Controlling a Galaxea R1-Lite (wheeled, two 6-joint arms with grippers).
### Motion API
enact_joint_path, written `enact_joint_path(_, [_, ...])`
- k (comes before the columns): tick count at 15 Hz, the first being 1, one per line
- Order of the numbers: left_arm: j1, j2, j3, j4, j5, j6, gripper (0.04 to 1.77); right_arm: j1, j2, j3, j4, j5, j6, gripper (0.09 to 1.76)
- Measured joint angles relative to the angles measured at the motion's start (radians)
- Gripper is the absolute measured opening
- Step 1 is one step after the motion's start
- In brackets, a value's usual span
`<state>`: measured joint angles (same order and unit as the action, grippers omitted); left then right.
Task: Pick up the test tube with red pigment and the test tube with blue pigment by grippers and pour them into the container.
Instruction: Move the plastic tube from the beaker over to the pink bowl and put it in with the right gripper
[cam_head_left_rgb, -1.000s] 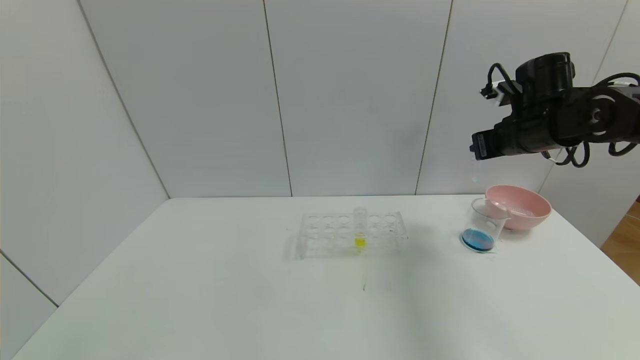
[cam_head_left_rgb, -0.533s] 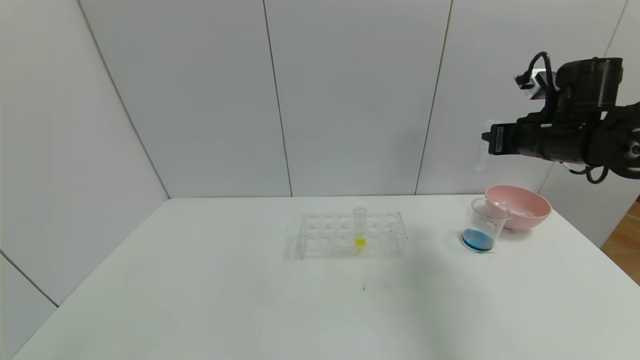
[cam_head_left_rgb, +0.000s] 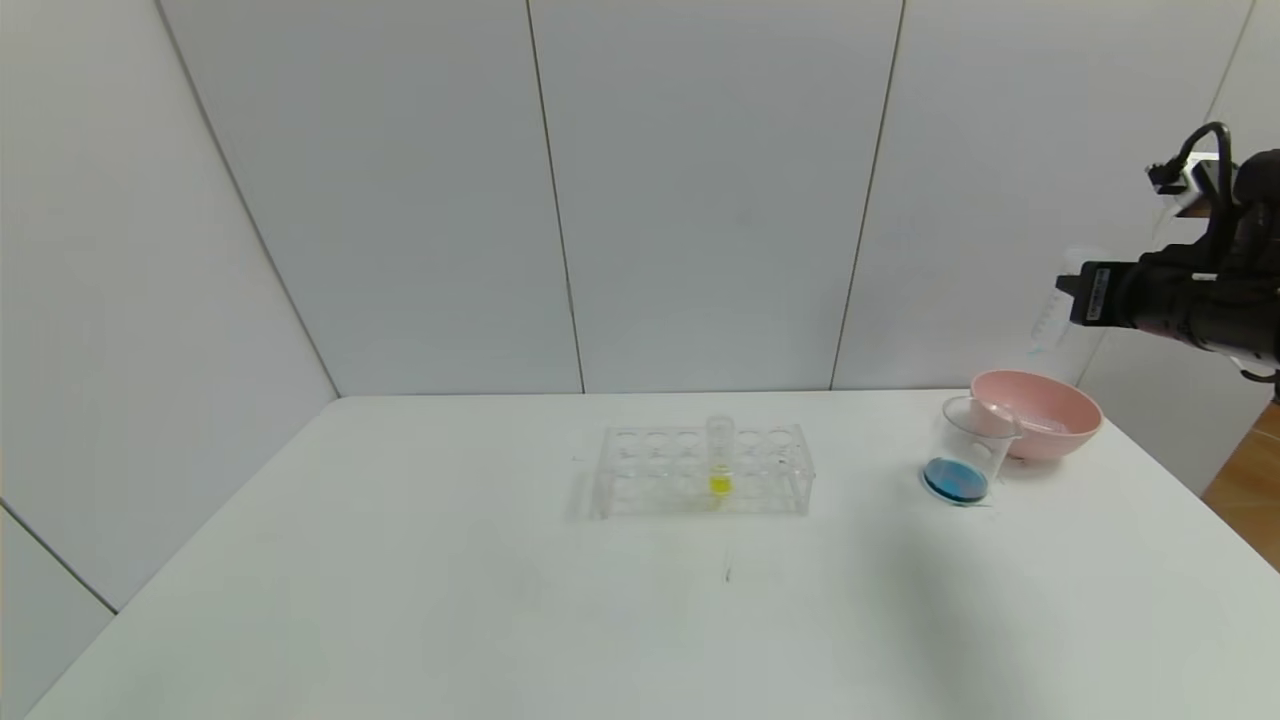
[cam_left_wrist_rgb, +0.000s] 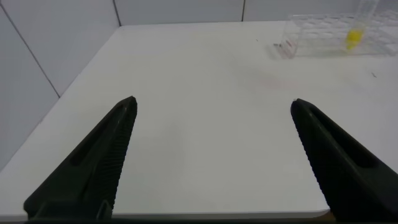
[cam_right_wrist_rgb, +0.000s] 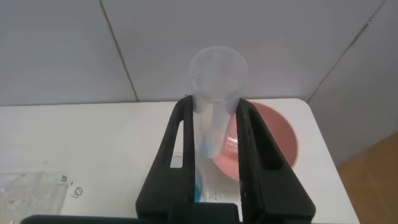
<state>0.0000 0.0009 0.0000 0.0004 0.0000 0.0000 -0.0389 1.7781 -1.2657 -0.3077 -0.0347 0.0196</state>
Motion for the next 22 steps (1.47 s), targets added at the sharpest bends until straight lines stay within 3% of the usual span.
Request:
enact_joint_path(2, [0.000, 0.000, 0.000, 0.000, 0.000, 0.000, 1.76, -0.079, 0.030, 0.003, -0.075, 0.120, 0.002, 0.47])
enact_joint_path(4, [0.000, 0.000, 0.000, 0.000, 0.000, 0.000, 1.76, -0.131, 0.082, 0.003, -0.156, 0.158, 0.003, 0.47])
enact_joint_path(11, [0.000, 0.000, 0.000, 0.000, 0.000, 0.000, 1.76, -0.195, 0.303, -0.010, -0.315, 0.166, -0.010, 0.47])
enact_joint_path(22, [0.000, 0.000, 0.000, 0.000, 0.000, 0.000, 1.76, -0.210, 0.401, -0.018, -0.339, 0.171, -0.045, 0.47])
